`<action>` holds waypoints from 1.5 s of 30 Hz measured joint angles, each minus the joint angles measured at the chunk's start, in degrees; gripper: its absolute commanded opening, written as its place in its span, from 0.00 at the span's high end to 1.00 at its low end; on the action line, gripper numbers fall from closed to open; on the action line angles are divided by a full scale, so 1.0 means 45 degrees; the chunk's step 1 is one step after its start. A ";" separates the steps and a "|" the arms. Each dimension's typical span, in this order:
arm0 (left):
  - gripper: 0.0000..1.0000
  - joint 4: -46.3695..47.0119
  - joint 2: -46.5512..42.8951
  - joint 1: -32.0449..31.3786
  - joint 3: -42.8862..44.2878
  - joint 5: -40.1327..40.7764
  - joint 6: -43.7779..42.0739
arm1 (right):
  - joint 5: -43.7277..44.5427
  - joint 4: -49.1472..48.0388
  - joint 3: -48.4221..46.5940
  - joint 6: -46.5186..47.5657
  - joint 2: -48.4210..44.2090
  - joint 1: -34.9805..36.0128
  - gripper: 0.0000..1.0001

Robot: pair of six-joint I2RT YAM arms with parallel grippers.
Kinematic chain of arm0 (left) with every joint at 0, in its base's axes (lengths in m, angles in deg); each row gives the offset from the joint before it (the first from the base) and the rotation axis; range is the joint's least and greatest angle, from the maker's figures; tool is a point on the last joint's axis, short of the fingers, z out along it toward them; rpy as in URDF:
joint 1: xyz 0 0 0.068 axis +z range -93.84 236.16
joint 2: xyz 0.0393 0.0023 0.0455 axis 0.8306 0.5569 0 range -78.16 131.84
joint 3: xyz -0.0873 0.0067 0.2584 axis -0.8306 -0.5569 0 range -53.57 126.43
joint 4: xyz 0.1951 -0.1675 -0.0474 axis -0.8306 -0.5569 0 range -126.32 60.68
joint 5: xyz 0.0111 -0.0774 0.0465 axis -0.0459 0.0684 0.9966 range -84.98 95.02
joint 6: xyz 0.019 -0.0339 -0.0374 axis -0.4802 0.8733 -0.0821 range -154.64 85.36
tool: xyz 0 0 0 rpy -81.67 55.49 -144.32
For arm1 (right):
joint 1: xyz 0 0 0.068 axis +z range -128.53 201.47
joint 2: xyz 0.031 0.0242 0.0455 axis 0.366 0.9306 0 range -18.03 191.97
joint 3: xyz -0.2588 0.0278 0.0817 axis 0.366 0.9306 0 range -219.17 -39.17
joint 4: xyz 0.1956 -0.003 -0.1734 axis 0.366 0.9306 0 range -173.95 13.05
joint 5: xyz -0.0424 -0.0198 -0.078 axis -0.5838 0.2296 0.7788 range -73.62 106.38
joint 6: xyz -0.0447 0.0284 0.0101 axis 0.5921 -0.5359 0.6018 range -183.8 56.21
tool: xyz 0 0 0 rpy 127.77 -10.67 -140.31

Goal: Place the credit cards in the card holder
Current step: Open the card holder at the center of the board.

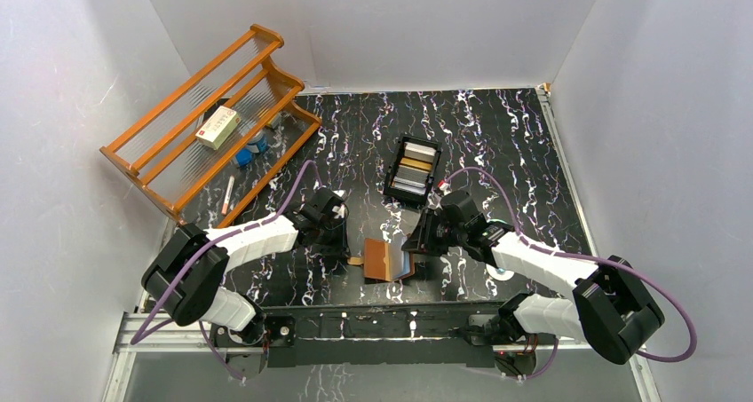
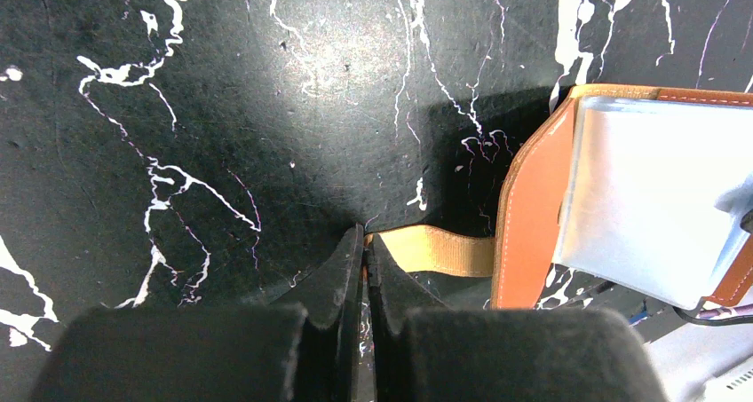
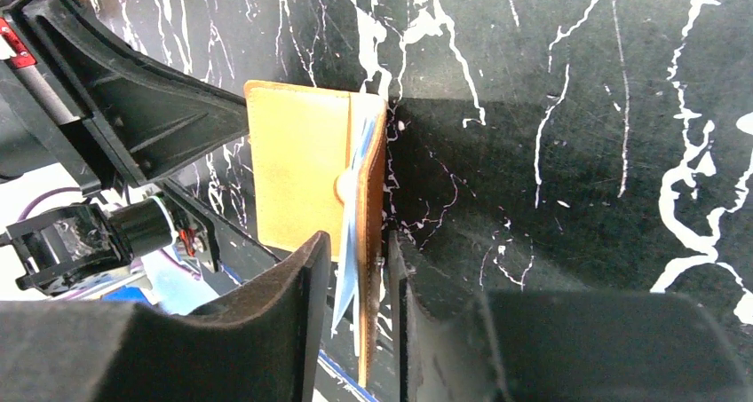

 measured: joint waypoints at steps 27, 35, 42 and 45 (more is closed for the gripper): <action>1.00 0.0117 0.0112 0.0029 0.0000 -0.0049 -0.0005 | 0.0510 0.0991 -0.0117 0.0408 -0.0423 0.0000 0.62; 1.00 0.0117 0.0117 0.0029 0.0005 -0.0053 -0.0010 | 0.0500 0.0996 -0.0117 0.0432 -0.0316 0.0000 0.70; 1.00 0.0121 0.0117 0.0029 0.0005 -0.0058 -0.0010 | 0.0520 0.0967 -0.0112 0.0452 -0.0257 0.0000 0.70; 1.00 0.0126 0.0117 0.0029 0.0005 -0.0083 -0.0005 | 0.0481 0.0787 -0.0034 0.0398 -0.0039 0.0000 0.59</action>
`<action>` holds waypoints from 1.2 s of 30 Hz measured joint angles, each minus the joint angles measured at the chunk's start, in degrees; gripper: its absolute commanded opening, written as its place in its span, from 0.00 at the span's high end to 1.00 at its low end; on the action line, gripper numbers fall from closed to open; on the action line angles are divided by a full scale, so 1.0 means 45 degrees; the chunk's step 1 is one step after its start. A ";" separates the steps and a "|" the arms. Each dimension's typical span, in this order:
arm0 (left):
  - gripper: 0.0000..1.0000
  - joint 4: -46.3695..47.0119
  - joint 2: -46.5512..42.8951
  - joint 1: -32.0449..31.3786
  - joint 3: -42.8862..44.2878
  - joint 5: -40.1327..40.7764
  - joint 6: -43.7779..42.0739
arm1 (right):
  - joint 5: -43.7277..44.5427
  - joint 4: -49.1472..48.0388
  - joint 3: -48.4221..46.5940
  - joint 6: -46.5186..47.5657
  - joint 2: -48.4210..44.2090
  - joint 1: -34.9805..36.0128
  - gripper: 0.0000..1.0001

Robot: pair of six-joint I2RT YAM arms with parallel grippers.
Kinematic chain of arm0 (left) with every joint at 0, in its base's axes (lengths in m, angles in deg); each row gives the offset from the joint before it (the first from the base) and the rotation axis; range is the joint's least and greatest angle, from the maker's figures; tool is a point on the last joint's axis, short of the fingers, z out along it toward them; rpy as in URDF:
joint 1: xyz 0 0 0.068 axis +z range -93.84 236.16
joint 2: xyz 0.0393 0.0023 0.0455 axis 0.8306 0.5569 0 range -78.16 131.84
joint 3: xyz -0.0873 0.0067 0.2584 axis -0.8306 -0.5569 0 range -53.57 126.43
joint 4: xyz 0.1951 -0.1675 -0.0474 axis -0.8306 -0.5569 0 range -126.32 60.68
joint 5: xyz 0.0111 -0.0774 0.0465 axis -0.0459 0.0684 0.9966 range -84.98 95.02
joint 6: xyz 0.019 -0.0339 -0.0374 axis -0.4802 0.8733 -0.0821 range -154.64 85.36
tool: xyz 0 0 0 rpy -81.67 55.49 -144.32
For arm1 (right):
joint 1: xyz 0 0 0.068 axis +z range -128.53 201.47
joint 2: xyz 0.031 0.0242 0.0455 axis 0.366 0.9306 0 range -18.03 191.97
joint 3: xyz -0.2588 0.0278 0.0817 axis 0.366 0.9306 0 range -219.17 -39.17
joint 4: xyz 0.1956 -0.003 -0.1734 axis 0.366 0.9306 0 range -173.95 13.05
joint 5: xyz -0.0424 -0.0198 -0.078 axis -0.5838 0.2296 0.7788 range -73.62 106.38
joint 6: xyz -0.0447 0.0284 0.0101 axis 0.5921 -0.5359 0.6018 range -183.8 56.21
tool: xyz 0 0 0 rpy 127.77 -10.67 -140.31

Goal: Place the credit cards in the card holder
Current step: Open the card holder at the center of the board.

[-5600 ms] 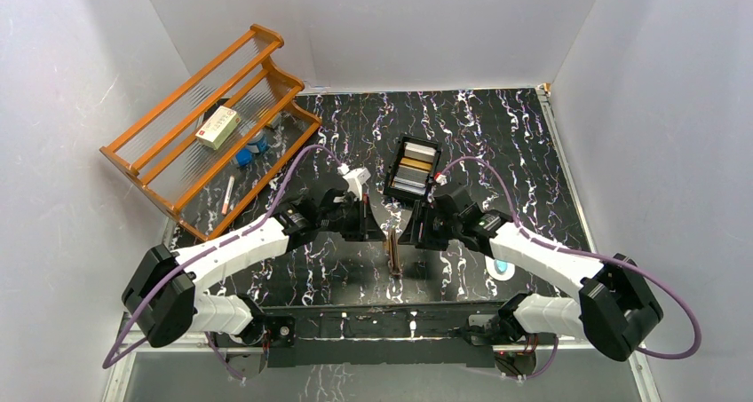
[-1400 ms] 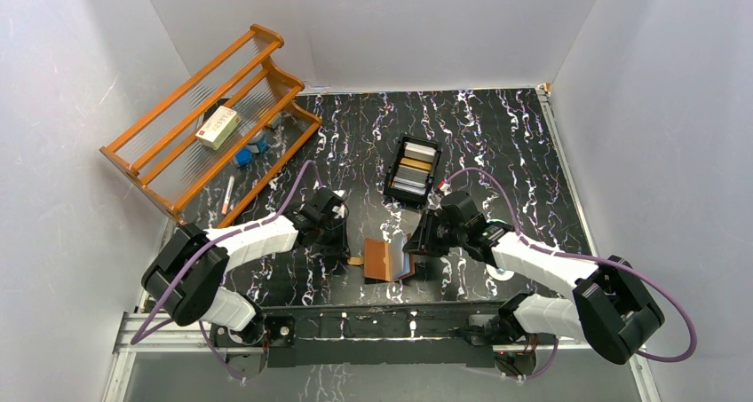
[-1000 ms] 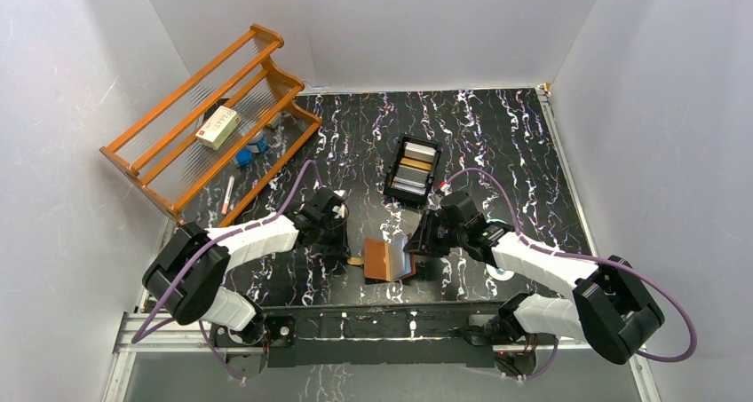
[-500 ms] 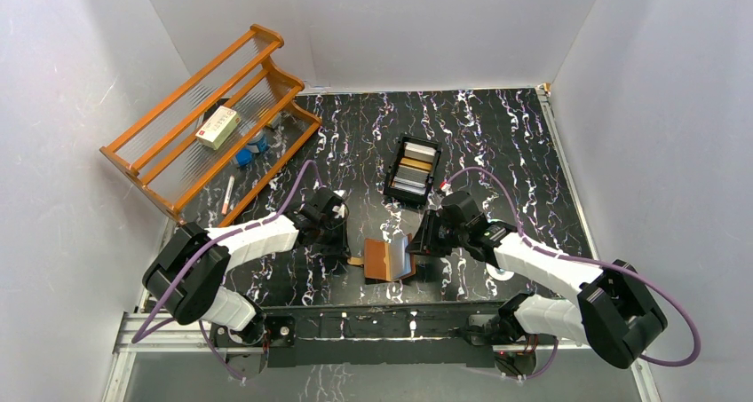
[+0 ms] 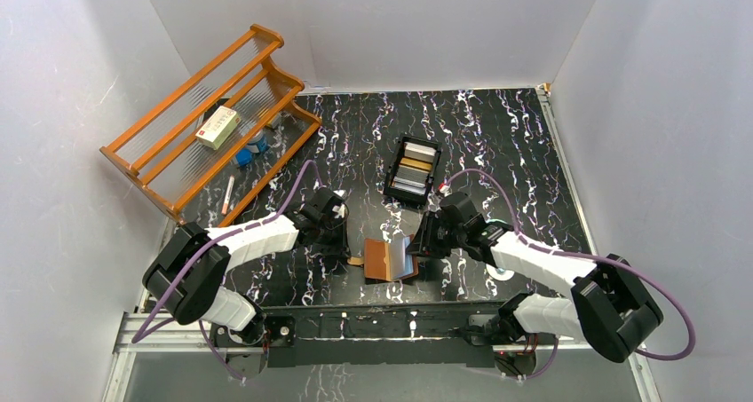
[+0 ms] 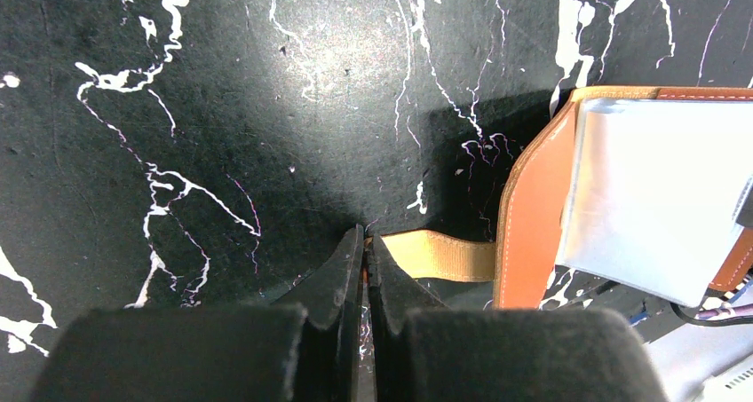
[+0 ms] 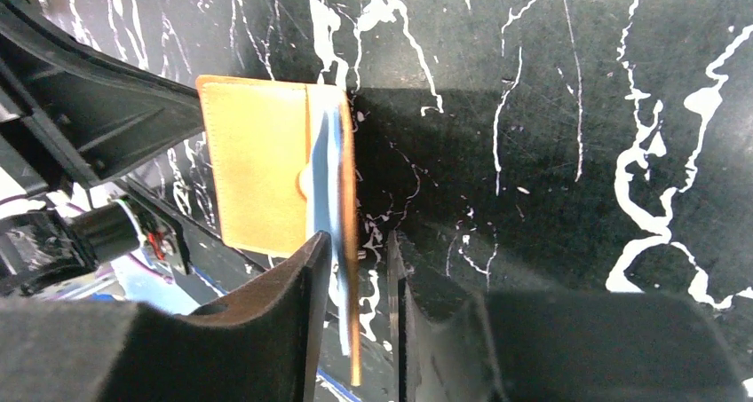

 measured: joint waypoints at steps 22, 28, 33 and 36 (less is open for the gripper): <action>0.55 0.0597 -0.0398 0.0029 0.0000 -0.2283 0.0583 | -0.0554 -0.1549 0.0049 -0.0685 0.1666 0.0209 0.43; 0.41 0.1991 -0.1394 0.0029 -0.0005 -0.3619 0.1078 | -0.0471 -0.1530 0.0039 -0.0874 0.1841 0.0437 0.70; 0.36 0.3177 -0.1384 0.0029 -0.0136 -0.4595 0.1360 | -0.0214 -0.1171 -0.0189 -0.0957 0.1865 0.0724 0.73; 0.38 0.3483 -0.1132 0.0029 -0.0175 -0.4911 0.1409 | -0.0053 -0.0962 -0.0442 -0.0981 0.1865 0.0855 0.47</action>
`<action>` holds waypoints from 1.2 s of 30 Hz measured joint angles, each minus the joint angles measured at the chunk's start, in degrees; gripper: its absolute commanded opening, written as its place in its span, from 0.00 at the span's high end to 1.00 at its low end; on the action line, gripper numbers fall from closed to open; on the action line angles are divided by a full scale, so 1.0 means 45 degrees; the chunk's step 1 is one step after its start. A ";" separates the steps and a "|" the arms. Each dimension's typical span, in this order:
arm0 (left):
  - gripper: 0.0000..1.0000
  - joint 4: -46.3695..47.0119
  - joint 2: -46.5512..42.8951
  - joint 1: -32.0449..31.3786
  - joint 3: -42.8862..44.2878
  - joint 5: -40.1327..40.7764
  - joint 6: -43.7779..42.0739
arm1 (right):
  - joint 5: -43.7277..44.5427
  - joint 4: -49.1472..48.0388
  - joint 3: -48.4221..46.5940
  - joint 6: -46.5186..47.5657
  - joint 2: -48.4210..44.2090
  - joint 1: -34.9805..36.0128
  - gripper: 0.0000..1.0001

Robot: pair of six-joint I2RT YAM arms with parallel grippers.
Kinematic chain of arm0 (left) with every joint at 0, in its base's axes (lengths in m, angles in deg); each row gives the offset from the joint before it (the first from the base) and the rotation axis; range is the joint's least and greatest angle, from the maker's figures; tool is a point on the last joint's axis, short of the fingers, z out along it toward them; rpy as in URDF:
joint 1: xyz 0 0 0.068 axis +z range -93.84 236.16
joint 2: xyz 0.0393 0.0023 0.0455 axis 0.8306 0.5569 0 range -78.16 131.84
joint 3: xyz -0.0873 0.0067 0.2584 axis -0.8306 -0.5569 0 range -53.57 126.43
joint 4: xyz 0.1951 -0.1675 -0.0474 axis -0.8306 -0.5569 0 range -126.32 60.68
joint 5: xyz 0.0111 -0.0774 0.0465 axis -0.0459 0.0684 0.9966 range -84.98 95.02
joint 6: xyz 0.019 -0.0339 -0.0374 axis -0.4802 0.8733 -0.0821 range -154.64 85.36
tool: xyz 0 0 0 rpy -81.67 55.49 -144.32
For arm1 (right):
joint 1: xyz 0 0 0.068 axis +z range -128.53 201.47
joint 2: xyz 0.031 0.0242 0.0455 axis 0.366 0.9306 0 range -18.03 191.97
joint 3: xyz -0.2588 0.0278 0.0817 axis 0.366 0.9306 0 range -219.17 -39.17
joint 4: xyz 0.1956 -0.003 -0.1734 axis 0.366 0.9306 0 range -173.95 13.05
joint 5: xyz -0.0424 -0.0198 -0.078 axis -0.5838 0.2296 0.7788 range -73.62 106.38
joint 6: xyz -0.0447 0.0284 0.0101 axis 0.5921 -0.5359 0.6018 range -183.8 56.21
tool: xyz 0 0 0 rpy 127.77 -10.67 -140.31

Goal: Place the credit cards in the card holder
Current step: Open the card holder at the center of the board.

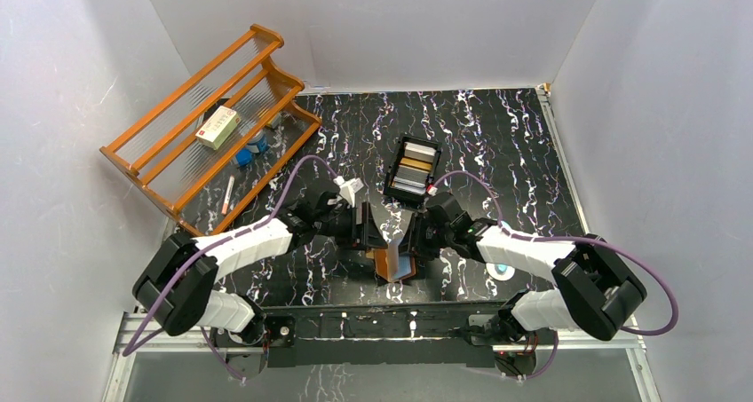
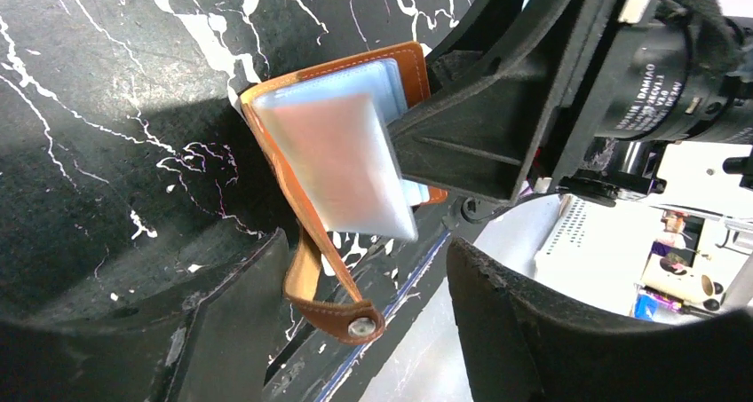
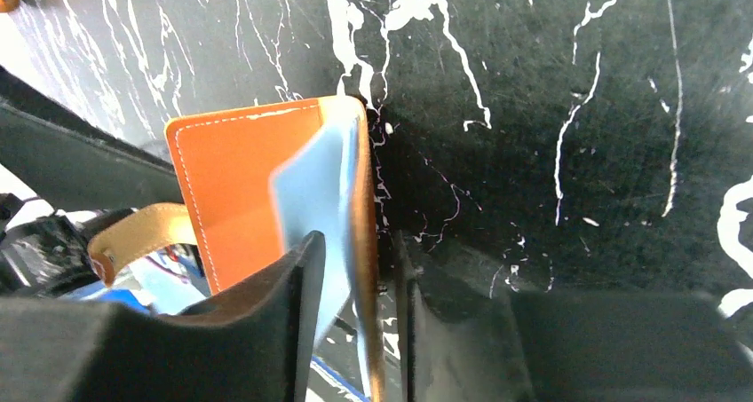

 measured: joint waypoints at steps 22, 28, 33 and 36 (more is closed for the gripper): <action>0.42 0.0563 0.1137 0.0000 -0.0214 -0.0398 -0.0078 | 0.0529 -0.0010 -0.0860 -0.0301 0.1107 0.1185 0.22; 0.65 0.0559 0.1127 0.0010 -0.0219 -0.0398 -0.0112 | 0.0593 -0.0248 -0.0816 -0.0291 0.1064 0.1185 0.34; 0.92 -0.0112 0.0899 0.0005 -0.0223 0.0248 -0.0427 | 0.0578 -0.0379 -0.0758 -0.0335 0.0554 0.1219 0.49; 0.97 -0.0777 0.0578 0.0005 -0.0223 0.0947 -0.0704 | 0.0680 -0.0350 -0.0748 -0.0350 -0.0102 0.1219 0.52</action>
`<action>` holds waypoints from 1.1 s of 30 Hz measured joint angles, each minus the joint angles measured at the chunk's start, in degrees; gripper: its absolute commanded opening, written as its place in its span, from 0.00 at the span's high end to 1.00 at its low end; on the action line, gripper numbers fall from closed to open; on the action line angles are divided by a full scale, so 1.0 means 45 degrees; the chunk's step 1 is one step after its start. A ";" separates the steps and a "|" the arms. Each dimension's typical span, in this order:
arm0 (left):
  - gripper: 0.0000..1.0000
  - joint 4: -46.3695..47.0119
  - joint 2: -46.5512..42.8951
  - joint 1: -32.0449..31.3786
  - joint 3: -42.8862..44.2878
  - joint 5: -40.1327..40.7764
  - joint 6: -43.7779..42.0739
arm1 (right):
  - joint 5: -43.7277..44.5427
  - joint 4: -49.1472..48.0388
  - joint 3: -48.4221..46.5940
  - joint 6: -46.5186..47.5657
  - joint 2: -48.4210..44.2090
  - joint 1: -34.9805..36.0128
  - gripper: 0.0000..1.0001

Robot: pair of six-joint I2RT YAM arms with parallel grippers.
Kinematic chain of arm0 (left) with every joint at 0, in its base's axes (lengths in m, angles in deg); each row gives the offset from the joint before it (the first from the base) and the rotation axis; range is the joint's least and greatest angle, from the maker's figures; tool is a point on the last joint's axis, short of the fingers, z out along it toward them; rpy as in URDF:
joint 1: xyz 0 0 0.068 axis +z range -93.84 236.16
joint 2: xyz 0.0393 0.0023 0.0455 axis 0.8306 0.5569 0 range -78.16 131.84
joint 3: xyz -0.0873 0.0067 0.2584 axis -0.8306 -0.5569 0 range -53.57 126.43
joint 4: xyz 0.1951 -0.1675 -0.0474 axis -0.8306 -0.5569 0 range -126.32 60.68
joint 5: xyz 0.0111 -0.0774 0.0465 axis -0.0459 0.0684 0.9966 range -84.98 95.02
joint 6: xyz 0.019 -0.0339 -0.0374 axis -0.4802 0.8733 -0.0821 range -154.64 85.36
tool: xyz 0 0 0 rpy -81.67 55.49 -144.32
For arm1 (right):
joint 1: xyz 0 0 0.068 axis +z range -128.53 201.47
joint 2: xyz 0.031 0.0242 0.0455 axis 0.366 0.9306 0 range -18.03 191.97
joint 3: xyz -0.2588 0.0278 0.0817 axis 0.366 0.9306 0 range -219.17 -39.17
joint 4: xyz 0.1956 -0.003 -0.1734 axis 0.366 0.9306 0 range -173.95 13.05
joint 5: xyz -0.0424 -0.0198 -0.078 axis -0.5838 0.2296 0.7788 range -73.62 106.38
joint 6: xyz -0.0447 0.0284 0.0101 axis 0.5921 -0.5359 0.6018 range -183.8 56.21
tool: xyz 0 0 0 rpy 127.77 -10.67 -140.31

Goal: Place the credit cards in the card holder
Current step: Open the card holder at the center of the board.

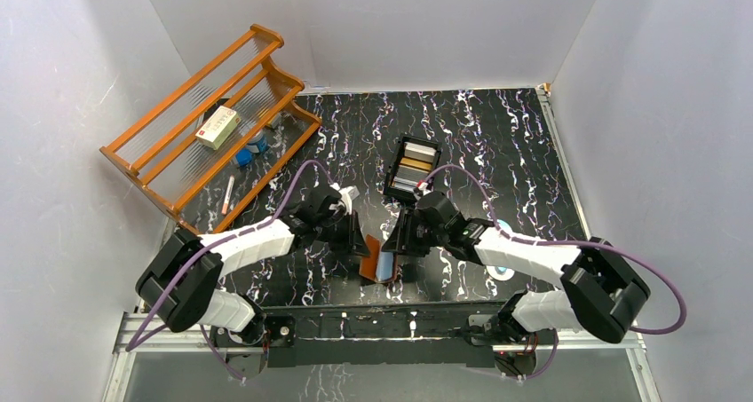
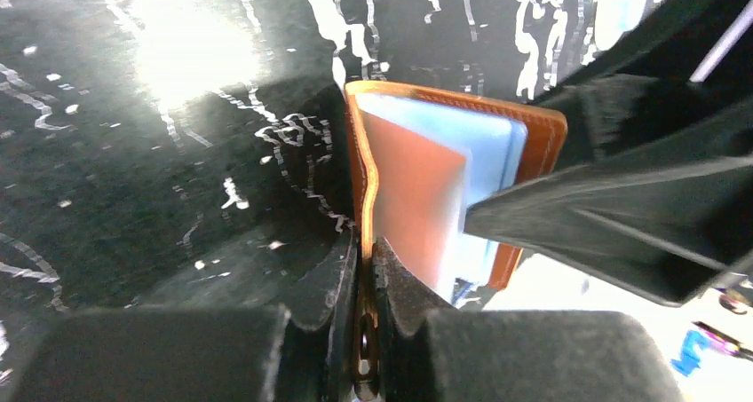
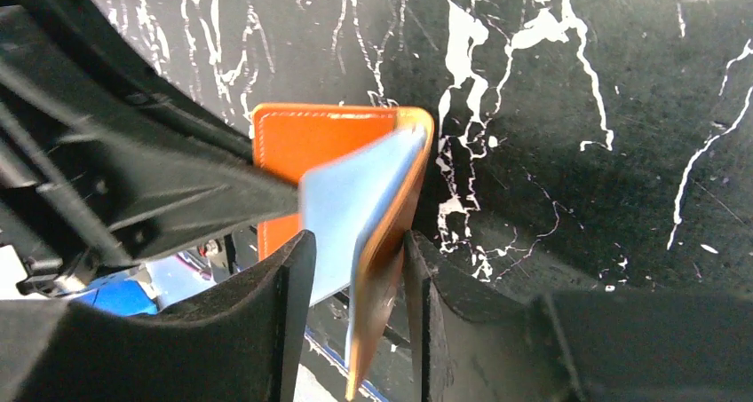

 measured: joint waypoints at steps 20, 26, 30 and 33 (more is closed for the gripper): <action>0.72 -0.0534 -0.0486 0.0058 -0.0860 0.1651 -0.0199 | 0.1161 0.0986 0.0743 0.0185 -0.1719 0.0000 0.98; 0.49 -0.0588 -0.0442 0.0063 -0.0865 0.1336 -0.0121 | 0.1277 0.1195 0.0845 0.0287 -0.1914 0.0000 1.00; 0.48 -0.0248 -0.0461 0.0073 -0.0743 0.0379 0.0248 | 0.1049 0.1282 0.0821 0.0272 -0.2064 0.0000 1.00; 0.45 0.0015 -0.0651 0.0073 -0.0690 0.0015 0.0520 | 0.0801 0.1603 0.0573 0.0126 -0.2195 0.0000 1.00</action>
